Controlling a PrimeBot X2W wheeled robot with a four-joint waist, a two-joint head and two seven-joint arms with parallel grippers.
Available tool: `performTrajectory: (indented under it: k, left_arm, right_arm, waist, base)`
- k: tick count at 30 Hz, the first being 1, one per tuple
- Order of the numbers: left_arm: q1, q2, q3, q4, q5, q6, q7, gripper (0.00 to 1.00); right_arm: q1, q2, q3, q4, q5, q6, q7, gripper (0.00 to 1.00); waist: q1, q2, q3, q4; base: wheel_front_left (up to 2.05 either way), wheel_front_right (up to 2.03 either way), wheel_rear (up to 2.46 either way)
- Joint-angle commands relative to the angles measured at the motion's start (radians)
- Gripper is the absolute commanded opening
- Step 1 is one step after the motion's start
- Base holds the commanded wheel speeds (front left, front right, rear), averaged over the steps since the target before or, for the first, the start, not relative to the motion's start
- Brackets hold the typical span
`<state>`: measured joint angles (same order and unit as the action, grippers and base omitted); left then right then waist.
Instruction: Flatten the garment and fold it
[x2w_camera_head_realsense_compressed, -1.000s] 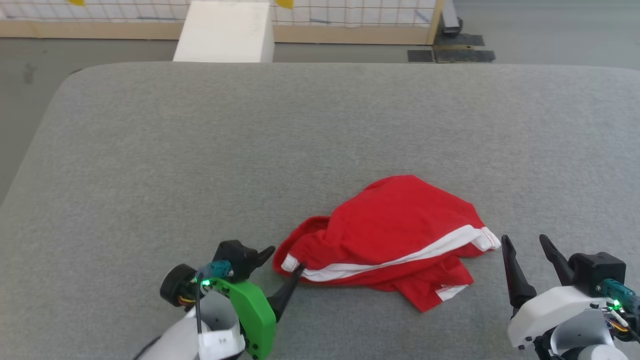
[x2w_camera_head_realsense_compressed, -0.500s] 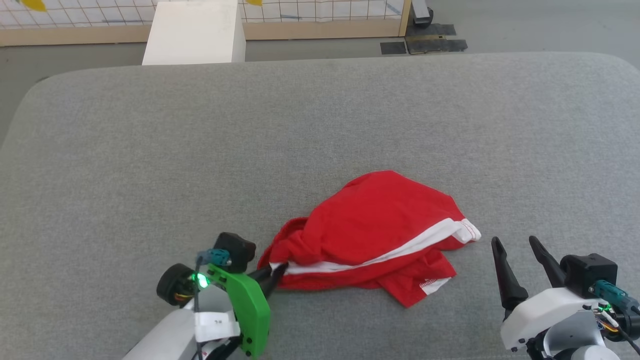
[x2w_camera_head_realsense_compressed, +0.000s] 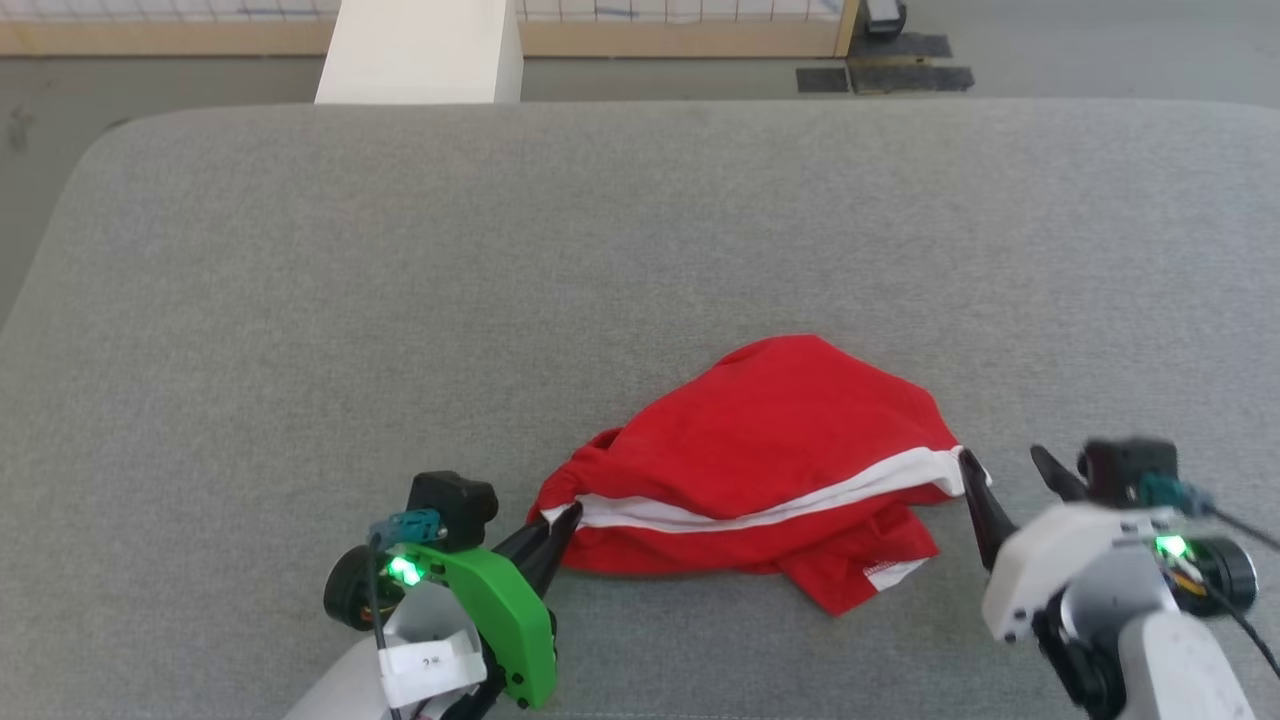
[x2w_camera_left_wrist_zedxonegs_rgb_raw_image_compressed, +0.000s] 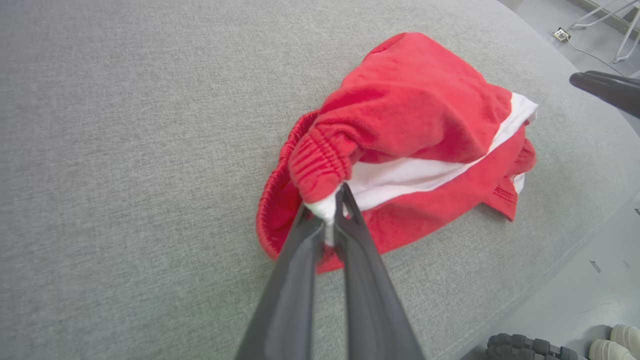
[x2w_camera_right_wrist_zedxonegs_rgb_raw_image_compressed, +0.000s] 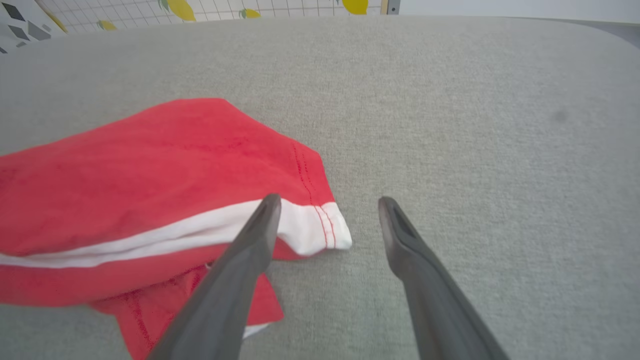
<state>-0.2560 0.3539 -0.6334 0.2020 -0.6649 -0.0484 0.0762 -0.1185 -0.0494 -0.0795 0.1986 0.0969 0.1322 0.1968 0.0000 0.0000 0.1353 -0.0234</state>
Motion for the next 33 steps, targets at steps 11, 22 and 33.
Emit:
performTrajectory:
  k: [11,22,33]
  left_arm:
    - [-0.053,-0.03,-0.016,0.013,0.005,-0.005,-0.019,0.0]
    - [-0.055,-0.024,-0.011,0.02,0.007,-0.001,-0.048,0.0]
    - [-0.235,0.008,0.083,-0.111,-0.122,-0.049,0.022,0.0]
  right_arm:
    - [-0.189,-0.001,-0.019,0.266,-0.117,-0.002,0.31,1.0]
    - [-0.167,-0.001,-0.005,0.153,-0.121,-0.002,0.367,0.0]
    - [-0.308,-0.069,0.077,-0.079,-0.06,-0.002,0.43,0.0]
  waist:
    - [0.0,0.0,0.065,0.052]
    - [0.0,0.0,0.043,0.036]
    - [0.0,0.0,0.057,-0.001]
  base:
    - [0.0,0.0,0.0]
    - [0.0,0.0,0.0]
    - [0.0,0.0,0.0]
